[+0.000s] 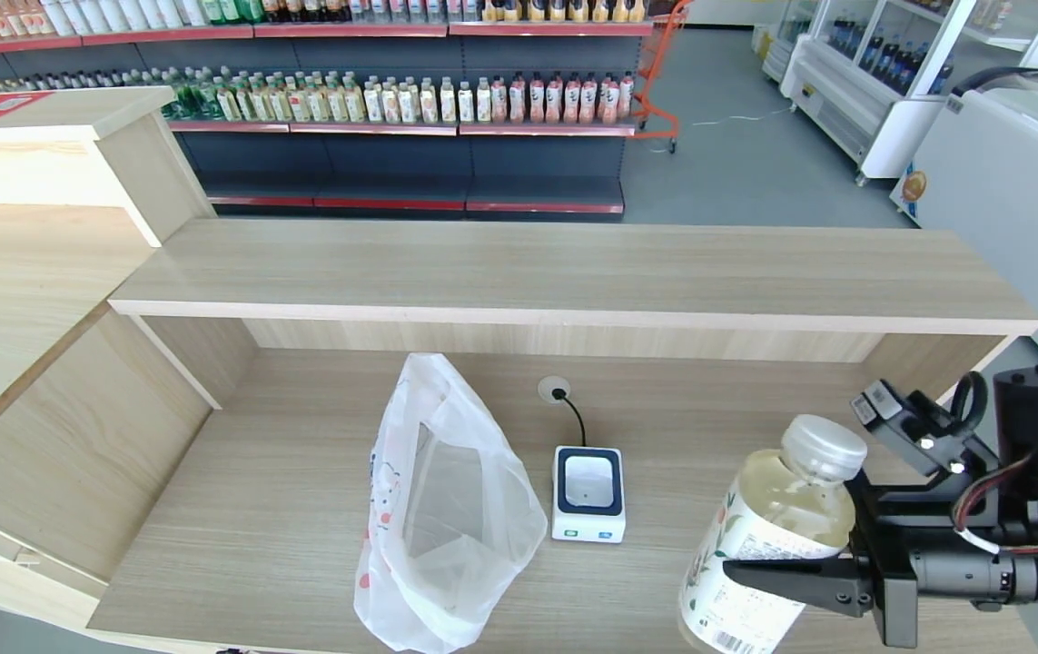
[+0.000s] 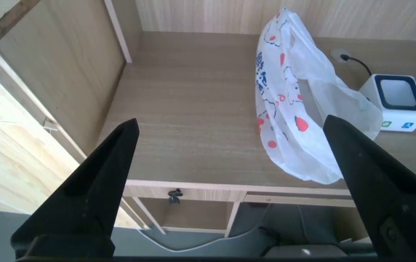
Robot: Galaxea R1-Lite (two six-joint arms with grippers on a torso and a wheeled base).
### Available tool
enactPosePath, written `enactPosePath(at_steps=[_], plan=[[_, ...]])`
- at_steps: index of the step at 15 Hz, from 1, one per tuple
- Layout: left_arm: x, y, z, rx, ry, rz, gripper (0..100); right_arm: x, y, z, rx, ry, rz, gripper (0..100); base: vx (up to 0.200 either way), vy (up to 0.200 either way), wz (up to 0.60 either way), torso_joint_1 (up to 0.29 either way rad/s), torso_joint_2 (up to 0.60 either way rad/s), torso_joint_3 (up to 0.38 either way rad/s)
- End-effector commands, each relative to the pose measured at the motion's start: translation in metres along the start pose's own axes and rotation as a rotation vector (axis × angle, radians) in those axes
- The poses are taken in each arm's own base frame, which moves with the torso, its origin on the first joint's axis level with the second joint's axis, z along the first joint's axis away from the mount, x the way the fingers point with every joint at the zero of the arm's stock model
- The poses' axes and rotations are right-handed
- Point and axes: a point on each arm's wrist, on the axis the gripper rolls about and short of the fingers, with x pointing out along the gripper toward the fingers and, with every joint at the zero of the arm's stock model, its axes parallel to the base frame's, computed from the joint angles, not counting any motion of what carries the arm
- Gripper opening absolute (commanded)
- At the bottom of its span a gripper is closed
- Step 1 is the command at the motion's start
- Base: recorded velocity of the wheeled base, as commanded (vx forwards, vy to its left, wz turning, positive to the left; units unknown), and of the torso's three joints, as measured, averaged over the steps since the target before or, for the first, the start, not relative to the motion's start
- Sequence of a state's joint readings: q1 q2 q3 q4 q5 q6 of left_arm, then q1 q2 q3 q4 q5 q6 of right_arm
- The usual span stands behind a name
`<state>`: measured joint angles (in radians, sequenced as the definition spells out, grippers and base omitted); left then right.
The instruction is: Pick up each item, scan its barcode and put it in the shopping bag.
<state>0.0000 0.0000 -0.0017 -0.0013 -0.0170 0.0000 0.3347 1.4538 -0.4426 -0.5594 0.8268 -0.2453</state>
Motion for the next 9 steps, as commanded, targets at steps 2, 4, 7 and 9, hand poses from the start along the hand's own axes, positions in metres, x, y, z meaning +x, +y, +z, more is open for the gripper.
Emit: enactPosePath(at_steps=[2,4,7,9], plan=[[0.0,0.0,0.0,0.0,0.0,0.0,100,0.018,-0.063,-0.03,-0.194,0.017,-0.084,0,0.0,0.0,0.0,0.0,0.0,0.0],[0.0,0.0,0.0,0.0,0.001,0.0,100,0.04,-0.092,-0.033,-0.369,-0.045,-0.103,0,0.0,0.0,0.0,0.0,0.0,0.0],[0.0,0.0,0.0,0.0,0.0,0.0,100,0.067,-0.116,-0.044,-0.583,-0.115,-0.08,0,0.0,0.0,0.0,0.0,0.0,0.0],[0.0,0.0,0.0,0.0,0.0,0.0,100,0.075,-0.129,-0.048,-0.64,-0.143,-0.047,0,0.0,0.0,0.0,0.0,0.0,0.0]])
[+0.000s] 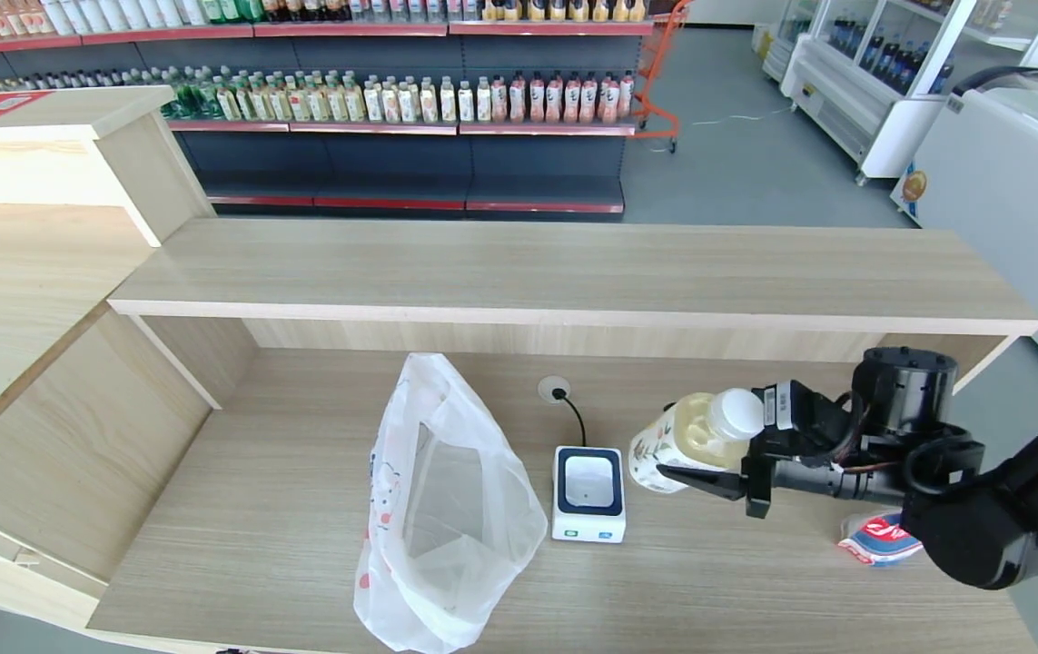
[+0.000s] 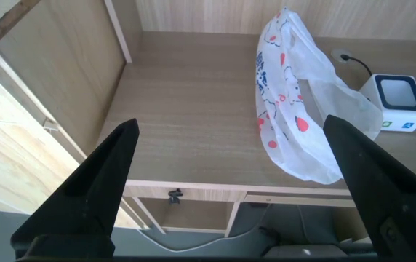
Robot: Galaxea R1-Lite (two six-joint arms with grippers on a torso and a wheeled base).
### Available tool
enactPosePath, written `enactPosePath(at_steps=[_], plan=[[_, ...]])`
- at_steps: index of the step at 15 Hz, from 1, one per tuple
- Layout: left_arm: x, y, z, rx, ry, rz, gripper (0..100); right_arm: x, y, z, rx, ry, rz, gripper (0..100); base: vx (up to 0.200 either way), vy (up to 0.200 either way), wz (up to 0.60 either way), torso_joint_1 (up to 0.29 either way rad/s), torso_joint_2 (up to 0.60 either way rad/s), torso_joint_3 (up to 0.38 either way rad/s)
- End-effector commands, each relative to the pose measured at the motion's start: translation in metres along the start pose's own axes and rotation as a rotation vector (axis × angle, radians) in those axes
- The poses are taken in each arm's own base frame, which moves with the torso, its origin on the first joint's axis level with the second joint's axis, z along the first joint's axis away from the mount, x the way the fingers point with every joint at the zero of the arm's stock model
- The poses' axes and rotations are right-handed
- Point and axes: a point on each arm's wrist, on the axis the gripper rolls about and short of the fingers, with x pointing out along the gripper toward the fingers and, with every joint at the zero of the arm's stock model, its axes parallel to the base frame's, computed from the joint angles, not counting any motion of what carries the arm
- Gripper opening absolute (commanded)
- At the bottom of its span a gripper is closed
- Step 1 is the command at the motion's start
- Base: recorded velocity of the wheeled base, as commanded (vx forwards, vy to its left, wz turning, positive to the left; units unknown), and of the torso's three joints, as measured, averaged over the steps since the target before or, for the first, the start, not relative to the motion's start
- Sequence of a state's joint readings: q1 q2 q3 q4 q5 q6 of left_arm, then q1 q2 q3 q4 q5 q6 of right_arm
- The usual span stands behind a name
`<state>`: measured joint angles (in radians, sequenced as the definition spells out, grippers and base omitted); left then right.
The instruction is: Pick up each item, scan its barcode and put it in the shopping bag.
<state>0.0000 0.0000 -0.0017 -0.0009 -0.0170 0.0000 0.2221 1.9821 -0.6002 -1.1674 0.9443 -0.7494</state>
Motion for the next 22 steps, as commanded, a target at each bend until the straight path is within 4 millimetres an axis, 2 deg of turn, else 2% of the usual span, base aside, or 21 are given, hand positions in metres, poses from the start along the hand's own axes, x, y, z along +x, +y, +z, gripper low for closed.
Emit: enactPosePath(at_steps=[1,3,6,12,22], plan=[[0.0,0.0,0.0,0.0,-0.001,0.0,100,0.012,-0.002,-0.046,-0.007,0.025,0.026,0,0.0,0.0,0.0,0.0,0.0,0.0],[0.0,0.0,0.0,0.0,-0.001,0.0,100,0.012,-0.002,-0.059,-0.026,0.043,0.024,0,0.0,0.0,0.0,0.0,0.0,0.0],[0.0,0.0,0.0,0.0,-0.001,0.0,100,0.025,0.0,-0.075,-0.066,0.039,0.046,0,0.0,0.0,0.0,0.0,0.0,0.0],[0.0,0.0,0.0,0.0,-0.001,0.0,100,0.059,-0.005,-0.079,-0.155,-0.04,0.084,0,0.0,0.0,0.0,0.0,0.0,0.0],[0.0,0.0,0.0,0.0,-0.001,0.0,100,0.083,-0.007,-0.108,-0.297,-0.141,0.139,0,0.0,0.0,0.0,0.0,0.0,0.0]])
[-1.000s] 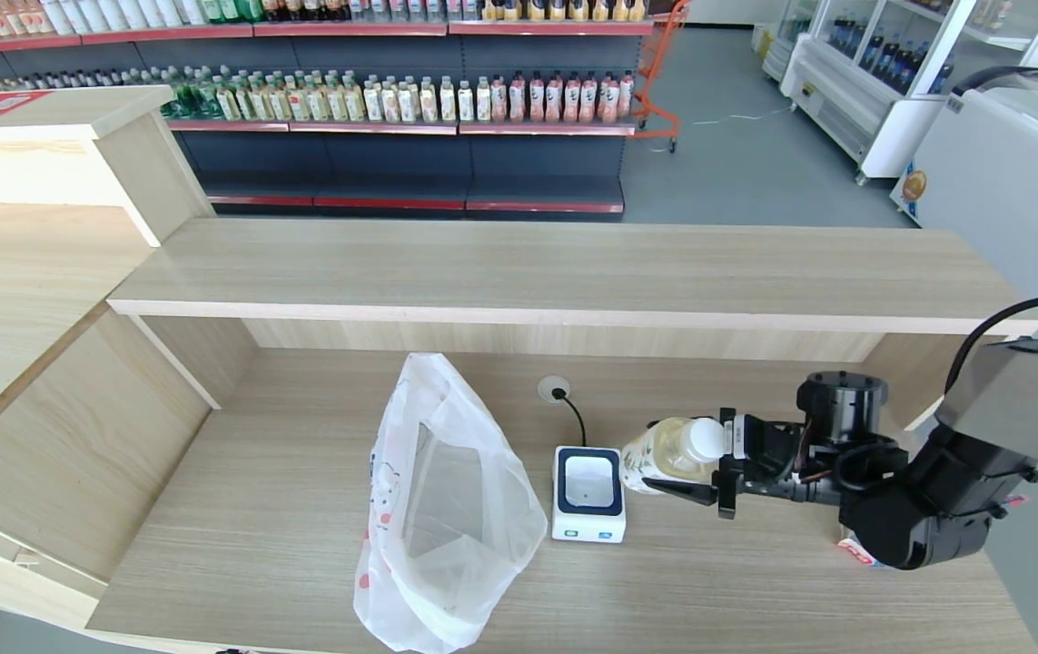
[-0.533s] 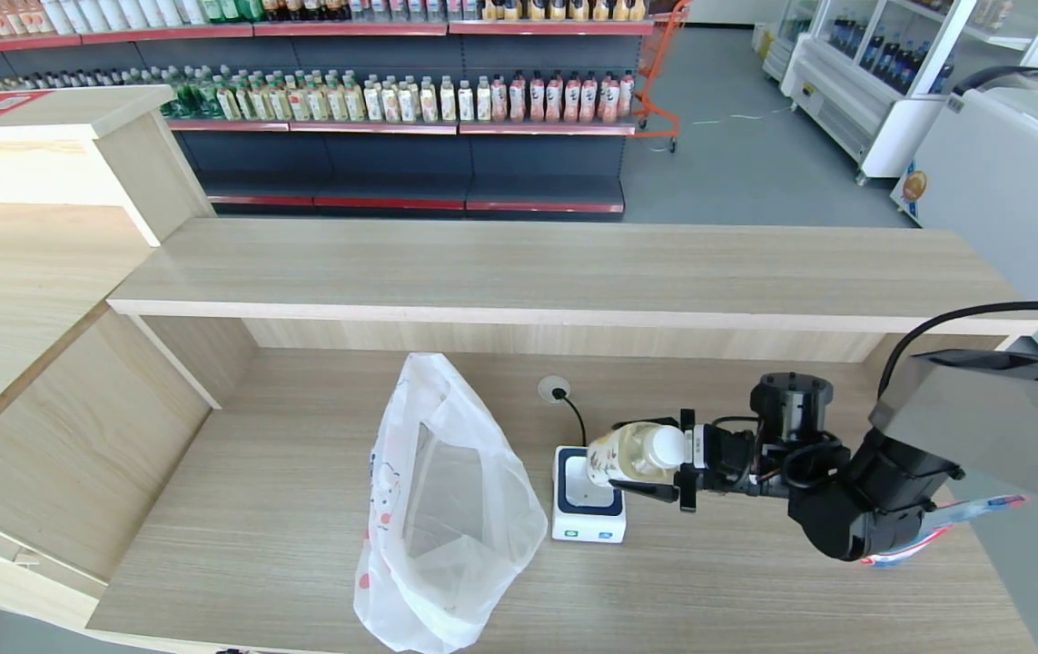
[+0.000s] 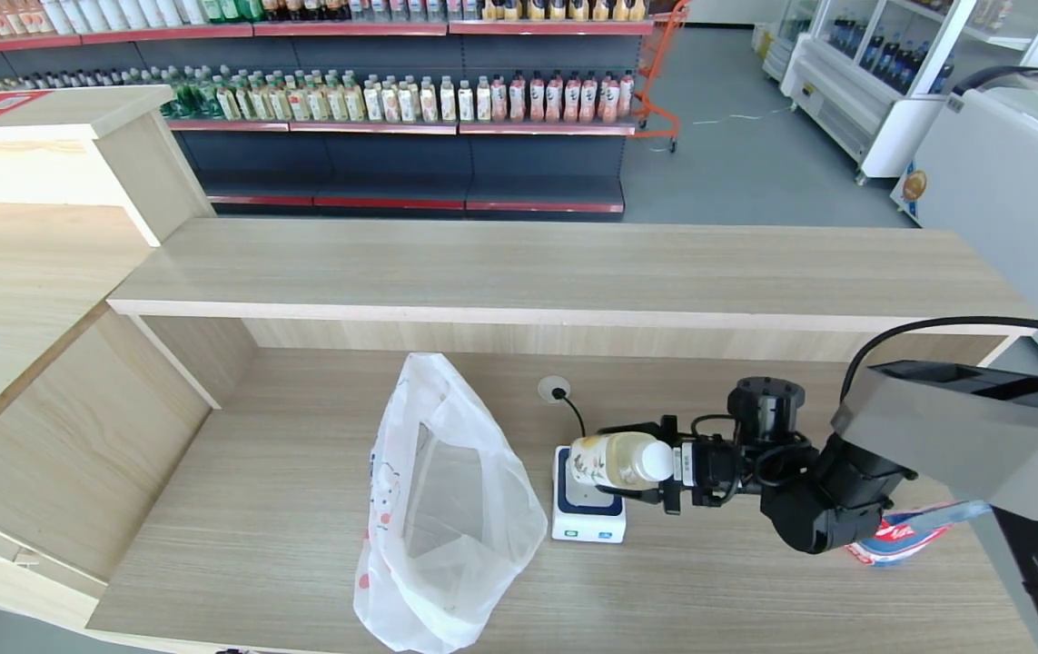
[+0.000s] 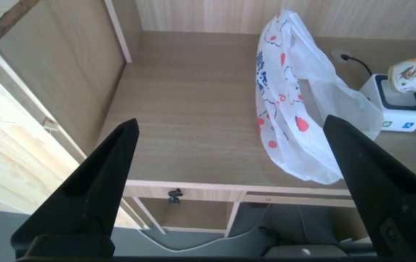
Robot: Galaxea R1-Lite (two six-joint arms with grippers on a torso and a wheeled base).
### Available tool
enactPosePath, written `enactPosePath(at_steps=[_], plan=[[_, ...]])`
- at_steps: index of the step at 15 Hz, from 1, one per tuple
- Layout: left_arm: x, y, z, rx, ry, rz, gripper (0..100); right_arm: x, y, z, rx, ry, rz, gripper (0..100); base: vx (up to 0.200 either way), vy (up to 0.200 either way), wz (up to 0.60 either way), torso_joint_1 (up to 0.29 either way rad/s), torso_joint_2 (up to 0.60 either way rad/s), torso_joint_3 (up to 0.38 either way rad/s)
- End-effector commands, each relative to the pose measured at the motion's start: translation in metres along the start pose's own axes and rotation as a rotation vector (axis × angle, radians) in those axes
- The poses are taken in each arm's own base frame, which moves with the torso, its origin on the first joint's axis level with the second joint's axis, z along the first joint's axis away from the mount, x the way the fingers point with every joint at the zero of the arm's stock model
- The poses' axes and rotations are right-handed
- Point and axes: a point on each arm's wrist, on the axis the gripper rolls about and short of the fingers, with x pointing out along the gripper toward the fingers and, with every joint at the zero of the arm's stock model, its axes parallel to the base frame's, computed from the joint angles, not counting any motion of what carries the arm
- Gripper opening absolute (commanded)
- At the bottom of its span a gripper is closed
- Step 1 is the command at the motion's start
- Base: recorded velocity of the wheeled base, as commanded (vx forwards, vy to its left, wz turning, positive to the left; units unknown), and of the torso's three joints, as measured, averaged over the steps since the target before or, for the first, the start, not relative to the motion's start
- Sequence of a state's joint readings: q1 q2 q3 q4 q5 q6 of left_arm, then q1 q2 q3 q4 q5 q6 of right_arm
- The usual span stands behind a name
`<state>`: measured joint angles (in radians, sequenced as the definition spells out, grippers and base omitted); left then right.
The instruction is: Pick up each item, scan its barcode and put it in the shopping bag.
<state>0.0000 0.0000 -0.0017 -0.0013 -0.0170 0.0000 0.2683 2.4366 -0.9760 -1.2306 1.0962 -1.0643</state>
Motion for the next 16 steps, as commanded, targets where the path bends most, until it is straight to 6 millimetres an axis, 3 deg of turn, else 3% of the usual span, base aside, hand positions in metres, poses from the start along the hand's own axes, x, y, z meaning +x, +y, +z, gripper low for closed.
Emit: enactPosePath(at_steps=[1,10,13,16], plan=[[0.0,0.0,0.0,0.0,0.001,0.0,100,0.002,0.004,-0.008,0.006,-0.005,0.009,0,0.0,0.0,0.0,0.0,0.0,0.0],[0.0,0.0,0.0,0.0,0.0,0.0,100,0.004,0.004,-0.014,-0.011,-0.016,0.011,0,0.0,0.0,0.0,0.0,0.0,0.0],[0.0,0.0,0.0,0.0,0.0,0.0,100,-0.016,-0.02,0.012,0.095,-0.007,-0.028,0,0.0,0.0,0.0,0.0,0.0,0.0],[0.0,0.0,0.0,0.0,0.0,0.0,100,-0.056,-0.055,0.07,0.286,-0.004,-0.114,0,0.0,0.0,0.0,0.0,0.0,0.0]])
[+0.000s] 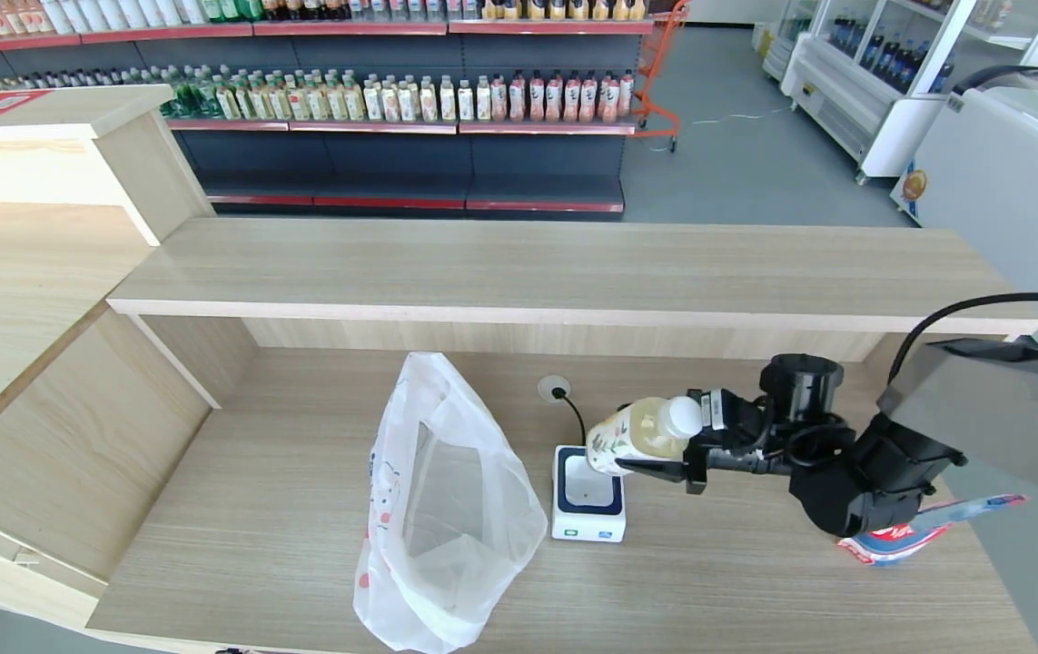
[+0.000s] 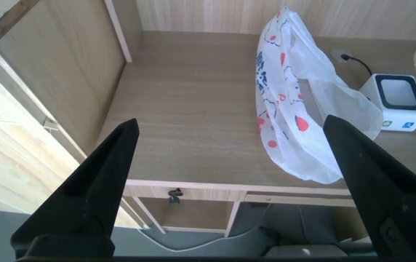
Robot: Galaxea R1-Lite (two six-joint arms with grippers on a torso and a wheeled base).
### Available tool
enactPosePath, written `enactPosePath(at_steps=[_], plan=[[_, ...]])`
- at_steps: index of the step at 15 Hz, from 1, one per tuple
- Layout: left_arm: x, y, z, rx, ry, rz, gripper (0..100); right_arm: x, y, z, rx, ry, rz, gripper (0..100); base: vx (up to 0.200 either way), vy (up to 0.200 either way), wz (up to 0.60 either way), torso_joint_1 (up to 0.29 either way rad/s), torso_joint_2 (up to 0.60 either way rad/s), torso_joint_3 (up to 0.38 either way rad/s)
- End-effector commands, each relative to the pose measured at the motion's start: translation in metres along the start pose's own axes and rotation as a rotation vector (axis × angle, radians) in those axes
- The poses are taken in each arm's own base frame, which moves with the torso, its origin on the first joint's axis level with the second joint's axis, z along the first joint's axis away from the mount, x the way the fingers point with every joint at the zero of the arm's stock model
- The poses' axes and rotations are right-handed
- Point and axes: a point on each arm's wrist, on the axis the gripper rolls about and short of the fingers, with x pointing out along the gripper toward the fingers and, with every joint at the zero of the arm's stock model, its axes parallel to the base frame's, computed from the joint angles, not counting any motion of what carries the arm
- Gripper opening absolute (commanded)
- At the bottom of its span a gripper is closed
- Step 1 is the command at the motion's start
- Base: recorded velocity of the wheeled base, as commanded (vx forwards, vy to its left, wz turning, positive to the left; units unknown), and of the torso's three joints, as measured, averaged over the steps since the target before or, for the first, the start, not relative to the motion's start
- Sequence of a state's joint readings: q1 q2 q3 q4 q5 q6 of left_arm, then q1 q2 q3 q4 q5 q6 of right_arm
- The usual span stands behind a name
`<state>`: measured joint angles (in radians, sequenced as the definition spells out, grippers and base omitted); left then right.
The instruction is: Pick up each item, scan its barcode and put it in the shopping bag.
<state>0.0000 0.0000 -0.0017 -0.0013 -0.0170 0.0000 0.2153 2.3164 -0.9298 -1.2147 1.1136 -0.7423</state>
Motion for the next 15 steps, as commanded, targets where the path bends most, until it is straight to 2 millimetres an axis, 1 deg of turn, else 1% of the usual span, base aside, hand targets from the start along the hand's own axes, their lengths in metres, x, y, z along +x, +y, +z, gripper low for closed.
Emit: enactPosePath(at_steps=[1,2,4,5,6,7,8,9,10,12,15], plan=[[0.0,0.0,0.0,0.0,0.0,0.0,100,-0.042,-0.016,0.074,0.078,-0.019,-0.087,0,0.0,0.0,0.0,0.0,0.0,0.0],[0.0,0.0,0.0,0.0,0.0,0.0,100,-0.054,-0.009,0.092,0.175,-0.009,-0.117,0,0.0,0.0,0.0,0.0,0.0,0.0],[0.0,0.0,0.0,0.0,0.0,0.0,100,-0.072,0.014,0.132,0.376,0.035,-0.264,0,0.0,0.0,0.0,0.0,0.0,0.0],[0.0,0.0,0.0,0.0,0.0,0.0,100,-0.073,0.022,0.151,0.484,0.038,-0.329,0,0.0,0.0,0.0,0.0,0.0,0.0],[0.0,0.0,0.0,0.0,0.0,0.0,100,-0.07,0.032,0.168,0.631,0.06,-0.407,0,0.0,0.0,0.0,0.0,0.0,0.0],[0.0,0.0,0.0,0.0,0.001,0.0,100,-0.069,0.04,0.178,0.748,0.105,-0.515,0,0.0,0.0,0.0,0.0,0.0,0.0],[0.0,0.0,0.0,0.0,0.0,0.0,100,-0.071,0.053,0.181,0.851,0.166,-0.603,0,0.0,0.0,0.0,0.0,0.0,0.0],[0.0,0.0,0.0,0.0,0.001,0.0,100,-0.075,0.067,0.183,0.929,0.201,-0.648,0,0.0,0.0,0.0,0.0,0.0,0.0],[0.0,0.0,0.0,0.0,0.0,0.0,100,-0.081,0.076,0.187,0.988,0.185,-0.664,0,0.0,0.0,0.0,0.0,0.0,0.0],[0.0,0.0,0.0,0.0,0.001,0.0,100,-0.086,0.078,0.197,1.013,0.14,-0.666,0,0.0,0.0,0.0,0.0,0.0,0.0],[0.0,0.0,0.0,0.0,0.0,0.0,100,-0.083,0.076,0.192,1.021,0.153,-0.661,0,0.0,0.0,0.0,0.0,0.0,0.0]])
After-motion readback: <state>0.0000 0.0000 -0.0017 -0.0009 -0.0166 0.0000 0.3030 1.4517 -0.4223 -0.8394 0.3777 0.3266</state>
